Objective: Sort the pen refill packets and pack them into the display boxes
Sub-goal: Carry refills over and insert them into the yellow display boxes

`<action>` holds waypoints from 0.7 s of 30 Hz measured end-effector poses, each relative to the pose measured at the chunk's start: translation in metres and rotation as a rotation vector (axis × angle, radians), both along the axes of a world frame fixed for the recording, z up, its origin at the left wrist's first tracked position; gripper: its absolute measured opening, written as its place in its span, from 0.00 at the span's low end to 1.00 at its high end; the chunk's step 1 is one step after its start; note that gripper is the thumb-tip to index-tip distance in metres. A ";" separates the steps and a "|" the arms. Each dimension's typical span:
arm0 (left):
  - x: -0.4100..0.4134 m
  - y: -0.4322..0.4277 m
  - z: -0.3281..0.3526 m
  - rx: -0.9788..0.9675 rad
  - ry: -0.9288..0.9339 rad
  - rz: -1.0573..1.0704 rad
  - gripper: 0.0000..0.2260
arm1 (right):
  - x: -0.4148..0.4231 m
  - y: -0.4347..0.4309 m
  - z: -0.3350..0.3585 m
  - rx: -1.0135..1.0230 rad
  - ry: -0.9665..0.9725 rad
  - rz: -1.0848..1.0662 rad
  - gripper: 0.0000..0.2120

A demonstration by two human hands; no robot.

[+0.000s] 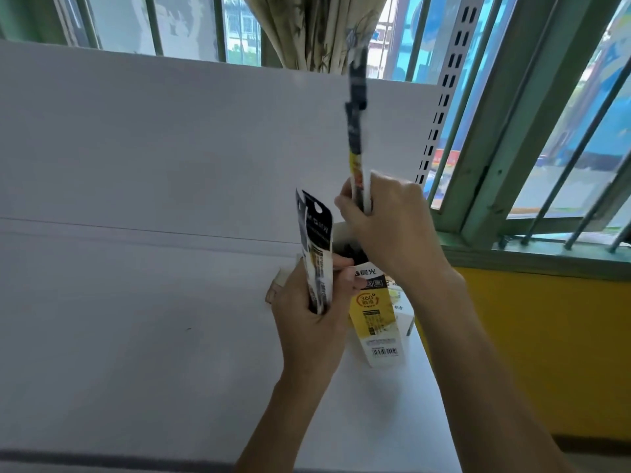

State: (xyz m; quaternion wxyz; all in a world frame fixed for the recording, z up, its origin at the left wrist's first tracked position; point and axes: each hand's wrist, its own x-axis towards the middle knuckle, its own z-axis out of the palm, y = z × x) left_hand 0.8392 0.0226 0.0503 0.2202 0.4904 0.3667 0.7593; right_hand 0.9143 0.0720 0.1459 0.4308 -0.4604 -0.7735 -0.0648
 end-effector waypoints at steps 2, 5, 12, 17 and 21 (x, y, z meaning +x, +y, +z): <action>0.002 0.001 0.000 -0.004 -0.023 -0.012 0.06 | 0.002 0.001 -0.004 -0.088 -0.047 0.005 0.10; 0.005 0.003 -0.001 0.004 -0.022 -0.023 0.10 | 0.009 -0.001 -0.001 -0.257 0.005 0.027 0.17; 0.012 0.004 0.005 -0.025 -0.041 -0.062 0.08 | 0.020 -0.001 0.000 -0.283 0.170 0.039 0.14; 0.014 0.006 0.007 -0.021 -0.033 -0.089 0.05 | 0.030 -0.006 0.004 -0.494 0.095 0.119 0.15; 0.013 0.008 0.007 -0.028 -0.023 -0.087 0.07 | 0.031 -0.001 0.004 -0.425 0.235 0.181 0.08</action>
